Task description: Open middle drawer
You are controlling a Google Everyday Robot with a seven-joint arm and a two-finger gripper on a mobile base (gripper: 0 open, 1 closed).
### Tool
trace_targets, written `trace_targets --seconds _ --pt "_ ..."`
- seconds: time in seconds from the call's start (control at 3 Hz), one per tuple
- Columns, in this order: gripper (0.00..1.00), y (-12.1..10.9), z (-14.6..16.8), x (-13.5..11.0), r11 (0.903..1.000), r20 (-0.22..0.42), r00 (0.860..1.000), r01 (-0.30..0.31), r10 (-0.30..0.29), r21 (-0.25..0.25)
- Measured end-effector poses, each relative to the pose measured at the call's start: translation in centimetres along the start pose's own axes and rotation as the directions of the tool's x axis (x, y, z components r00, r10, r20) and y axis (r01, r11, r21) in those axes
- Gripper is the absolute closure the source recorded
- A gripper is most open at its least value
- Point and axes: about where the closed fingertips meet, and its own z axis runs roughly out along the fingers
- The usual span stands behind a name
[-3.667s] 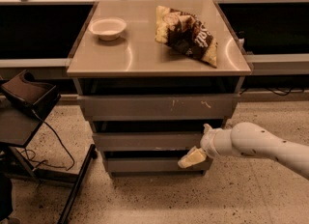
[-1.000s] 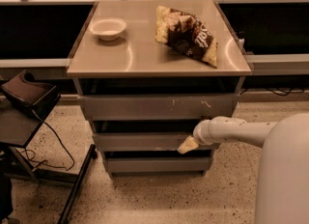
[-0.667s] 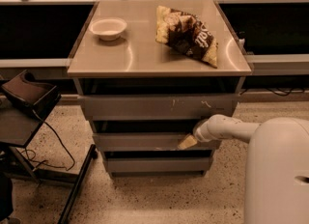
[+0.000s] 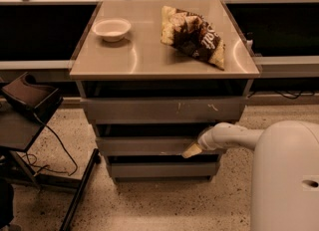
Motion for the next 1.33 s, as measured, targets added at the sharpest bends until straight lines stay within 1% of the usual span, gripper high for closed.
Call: trace_targets --seconds 0.33,1.33 --pt "0.18 0.0 0.0 0.0 1.0 0.0 1.0 0.0 0.0 0.0" --pt "0.89 0.05 0.01 0.01 1.0 0.0 1.0 0.0 0.0 -0.001"
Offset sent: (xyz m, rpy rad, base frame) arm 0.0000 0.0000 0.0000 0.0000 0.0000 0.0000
